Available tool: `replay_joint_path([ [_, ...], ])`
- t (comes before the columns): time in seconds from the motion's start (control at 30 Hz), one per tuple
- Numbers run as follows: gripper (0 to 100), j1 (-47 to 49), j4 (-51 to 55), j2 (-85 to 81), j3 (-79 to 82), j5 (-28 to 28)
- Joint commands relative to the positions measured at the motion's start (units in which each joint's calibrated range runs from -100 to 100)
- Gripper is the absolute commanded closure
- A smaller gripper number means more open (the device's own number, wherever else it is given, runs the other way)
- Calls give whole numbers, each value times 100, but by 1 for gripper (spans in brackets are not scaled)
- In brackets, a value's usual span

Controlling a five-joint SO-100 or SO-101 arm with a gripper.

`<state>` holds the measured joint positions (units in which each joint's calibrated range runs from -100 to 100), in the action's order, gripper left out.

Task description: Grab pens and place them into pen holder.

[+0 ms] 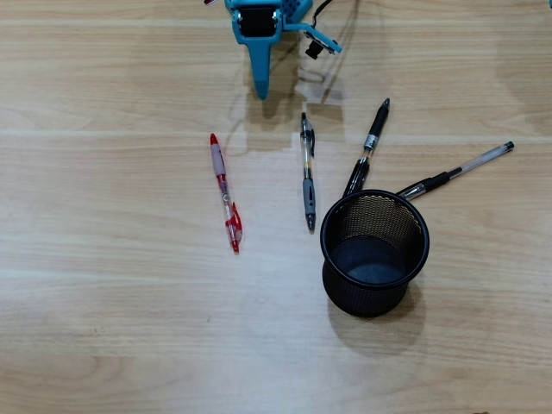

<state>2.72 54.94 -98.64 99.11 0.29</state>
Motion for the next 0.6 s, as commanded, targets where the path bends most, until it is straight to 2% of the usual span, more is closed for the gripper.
replay_joint_path([
  [0.0,98,-75,14,-85,-47,-23],
  [0.37,98,-139,23,-85,-65,-2],
  [0.57,98,-386,41,0,-1070,-23],
])
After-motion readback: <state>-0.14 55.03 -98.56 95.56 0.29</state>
